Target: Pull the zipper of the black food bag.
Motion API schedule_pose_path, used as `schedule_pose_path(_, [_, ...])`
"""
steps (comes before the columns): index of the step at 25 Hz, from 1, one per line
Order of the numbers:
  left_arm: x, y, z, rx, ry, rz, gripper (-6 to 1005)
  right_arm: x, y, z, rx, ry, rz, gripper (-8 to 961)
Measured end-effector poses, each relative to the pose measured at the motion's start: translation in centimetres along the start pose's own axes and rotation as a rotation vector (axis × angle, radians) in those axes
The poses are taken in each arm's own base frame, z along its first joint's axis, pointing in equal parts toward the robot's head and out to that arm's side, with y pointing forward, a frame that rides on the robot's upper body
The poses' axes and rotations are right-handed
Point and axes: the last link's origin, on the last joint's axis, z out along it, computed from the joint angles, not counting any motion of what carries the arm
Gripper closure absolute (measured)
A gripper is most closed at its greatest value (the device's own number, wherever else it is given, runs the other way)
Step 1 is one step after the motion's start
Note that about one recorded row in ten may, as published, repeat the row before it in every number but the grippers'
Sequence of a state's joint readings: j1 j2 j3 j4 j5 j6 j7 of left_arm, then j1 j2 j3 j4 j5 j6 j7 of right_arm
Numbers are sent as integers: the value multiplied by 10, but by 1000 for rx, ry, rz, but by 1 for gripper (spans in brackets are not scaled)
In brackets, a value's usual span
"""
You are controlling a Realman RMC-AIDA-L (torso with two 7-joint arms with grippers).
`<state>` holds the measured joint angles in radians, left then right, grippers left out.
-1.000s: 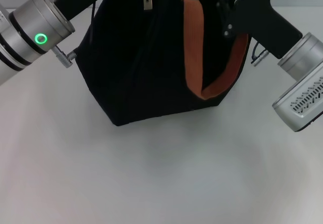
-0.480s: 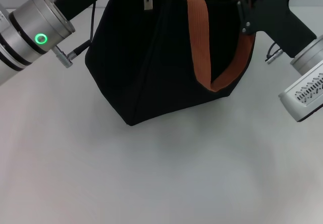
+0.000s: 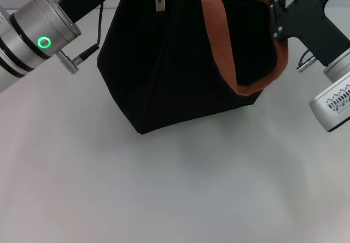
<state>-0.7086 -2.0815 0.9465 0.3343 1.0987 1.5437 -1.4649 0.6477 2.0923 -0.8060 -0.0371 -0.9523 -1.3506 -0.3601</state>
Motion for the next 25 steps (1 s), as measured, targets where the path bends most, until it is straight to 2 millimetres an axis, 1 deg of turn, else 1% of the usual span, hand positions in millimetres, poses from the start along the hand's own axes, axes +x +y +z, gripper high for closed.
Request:
schedule_pose_path(3, [0,0,0,1,1,-1,940,-4,-1,-2,10,-29,39,850])
schedule_pose_path(4, [0,0,0,1,1,-1,940,-11,1,-4,14,-72,81,847])
schedule_pose_path(5, [0,0,0,1,1,-1,940,-11,1,-4,14,-72,81,844])
schedule_pose_path(6, [0,0,0,2,1,-1,940,-17,2,-7,18,-112,122,841])
schedule_pose_path(7, [0,-1,0,4,1,-1,939,-17,2,-7,18,-112,122,838])
schedule_pose_path(9, [0,-1,0,7,1,-1,939,-24,3,-13,39,-157,188,831])
schedule_pose_path(10, [0,-1,0,7,1,-1,939,-24,3,-13,39,-157,188,828])
schedule_pose_path(11, [0,-1,0,10,0,-1,939,-26,3,-16,48,-176,243,825])
schedule_pose_path(12, [0,-1,0,10,0,-1,939,-26,3,-16,48,-176,243,822])
schedule_pose_path(14, [0,-3,2,15,-2,1,939,-26,2,-20,49,-183,330,815])
schedule_pose_path(15, [0,-3,2,15,-2,1,939,-26,2,-20,49,-183,330,812])
schedule_pose_path(16, [1,-3,3,15,-2,2,939,-26,2,-21,49,-183,375,809])
schedule_pose_path(18, [1,-3,3,16,-2,2,938,-26,2,-21,47,-183,405,733])
schedule_pose_path(19, [1,-4,3,23,-4,3,938,-24,0,-24,45,-182,482,694])
schedule_pose_path(20, [1,-4,3,23,-4,3,938,-24,0,-24,45,-182,482,656])
schedule_pose_path(21, [0,-5,3,29,-8,3,938,-22,-4,-27,44,-184,559,618])
schedule_pose_path(22, [0,-5,3,29,-8,3,938,-22,-4,-27,44,-184,559,585])
schedule_pose_path(23, [0,-5,3,33,-11,3,938,-21,-6,-29,43,-186,601,552])
schedule_pose_path(24, [-2,-6,3,38,-19,7,938,-19,-9,-33,34,-188,680,519])
schedule_pose_path(25, [-2,-6,3,38,-19,7,938,-19,-9,-33,34,-188,680,485])
